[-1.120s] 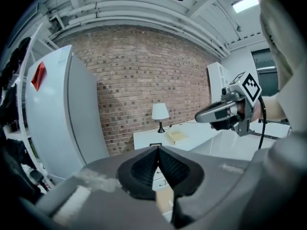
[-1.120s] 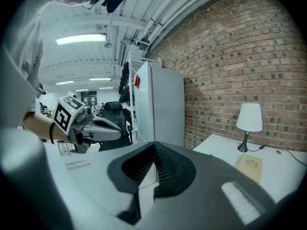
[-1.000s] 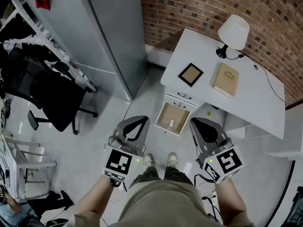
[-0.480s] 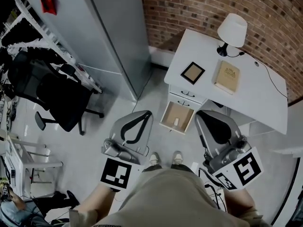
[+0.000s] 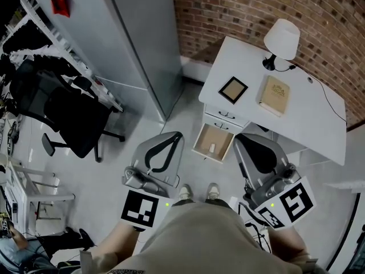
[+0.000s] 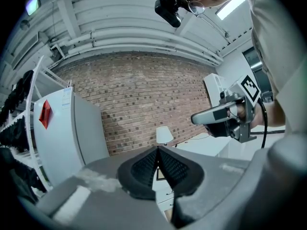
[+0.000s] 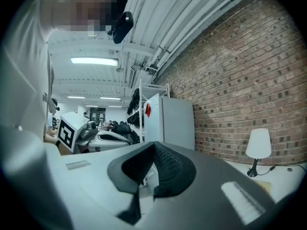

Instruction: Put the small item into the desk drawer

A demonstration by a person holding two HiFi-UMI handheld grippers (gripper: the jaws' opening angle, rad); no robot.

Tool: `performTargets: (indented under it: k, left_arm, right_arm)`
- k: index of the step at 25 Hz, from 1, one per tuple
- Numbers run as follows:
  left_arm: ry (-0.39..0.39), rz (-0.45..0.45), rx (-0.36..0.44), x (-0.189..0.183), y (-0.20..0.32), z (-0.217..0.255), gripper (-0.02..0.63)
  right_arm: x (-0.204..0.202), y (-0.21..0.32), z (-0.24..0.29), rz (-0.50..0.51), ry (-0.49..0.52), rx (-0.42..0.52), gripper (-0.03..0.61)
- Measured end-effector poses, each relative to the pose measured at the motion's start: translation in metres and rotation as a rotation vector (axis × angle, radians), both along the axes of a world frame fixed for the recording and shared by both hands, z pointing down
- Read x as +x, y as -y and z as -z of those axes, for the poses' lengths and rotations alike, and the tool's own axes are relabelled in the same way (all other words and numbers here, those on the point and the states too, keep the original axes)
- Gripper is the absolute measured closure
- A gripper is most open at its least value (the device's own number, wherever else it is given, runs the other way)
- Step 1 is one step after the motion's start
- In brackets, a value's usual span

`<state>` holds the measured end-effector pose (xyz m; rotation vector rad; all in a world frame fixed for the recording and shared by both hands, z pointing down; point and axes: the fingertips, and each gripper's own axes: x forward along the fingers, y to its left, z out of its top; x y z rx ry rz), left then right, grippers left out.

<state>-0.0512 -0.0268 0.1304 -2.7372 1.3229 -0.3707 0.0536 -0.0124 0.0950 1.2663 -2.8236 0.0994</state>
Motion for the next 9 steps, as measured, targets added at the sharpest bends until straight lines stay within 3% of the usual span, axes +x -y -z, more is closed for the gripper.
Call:
performTargets:
  k: [9]
  left_arm:
    - [-0.028,0.017,-0.026,-0.0039,0.0092,-0.0033,0.611]
  right_arm:
    - [0.0044,0.0110,-0.0106,-0.031,0.000,-0.026,0.575]
